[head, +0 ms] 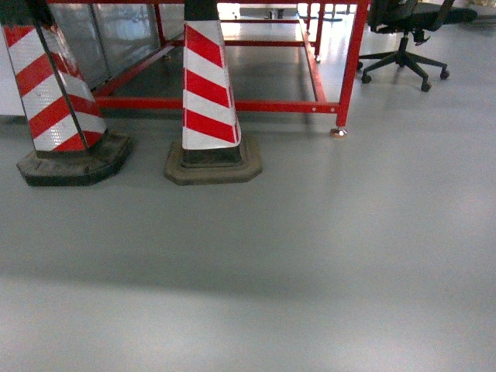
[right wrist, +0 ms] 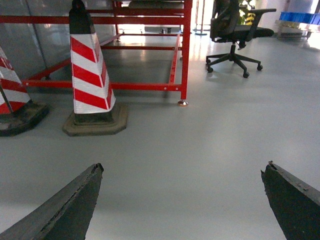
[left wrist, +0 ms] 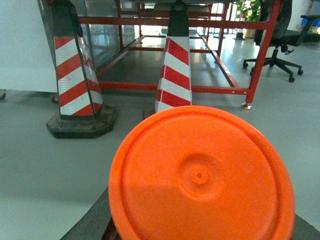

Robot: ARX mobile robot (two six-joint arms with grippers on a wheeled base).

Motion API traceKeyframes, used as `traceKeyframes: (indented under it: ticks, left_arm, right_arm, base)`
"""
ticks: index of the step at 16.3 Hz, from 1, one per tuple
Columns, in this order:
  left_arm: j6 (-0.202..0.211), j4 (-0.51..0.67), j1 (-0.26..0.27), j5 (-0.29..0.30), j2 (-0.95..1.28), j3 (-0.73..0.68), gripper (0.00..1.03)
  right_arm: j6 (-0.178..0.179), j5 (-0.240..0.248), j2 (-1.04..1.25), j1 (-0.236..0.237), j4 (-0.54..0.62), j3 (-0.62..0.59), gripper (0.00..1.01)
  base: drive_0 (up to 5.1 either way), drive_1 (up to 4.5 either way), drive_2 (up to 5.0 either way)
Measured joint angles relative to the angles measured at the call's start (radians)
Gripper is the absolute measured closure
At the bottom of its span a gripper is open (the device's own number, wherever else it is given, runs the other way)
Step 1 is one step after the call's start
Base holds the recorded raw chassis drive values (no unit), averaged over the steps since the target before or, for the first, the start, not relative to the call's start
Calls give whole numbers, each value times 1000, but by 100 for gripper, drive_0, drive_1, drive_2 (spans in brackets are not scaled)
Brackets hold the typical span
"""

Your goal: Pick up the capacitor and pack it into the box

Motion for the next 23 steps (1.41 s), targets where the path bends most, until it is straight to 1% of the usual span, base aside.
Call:
traceKeyframes:
  ticks: [8,16,23]
  left_arm:
    - [0,-2,0,0,0,0,59]
    - [0,-2,0,-2,0,0,59]
    - [0,-3,0,-2,0,0,59]
  right_arm:
    - [0,0,0,0,3,0,3]
    - [0,-3,0,0,0,0,3]
    - [0,-3,0,0,1,0,3]
  base:
    - [-497,244,244]
    - [0,20,-20]
    - [293,197,-499]
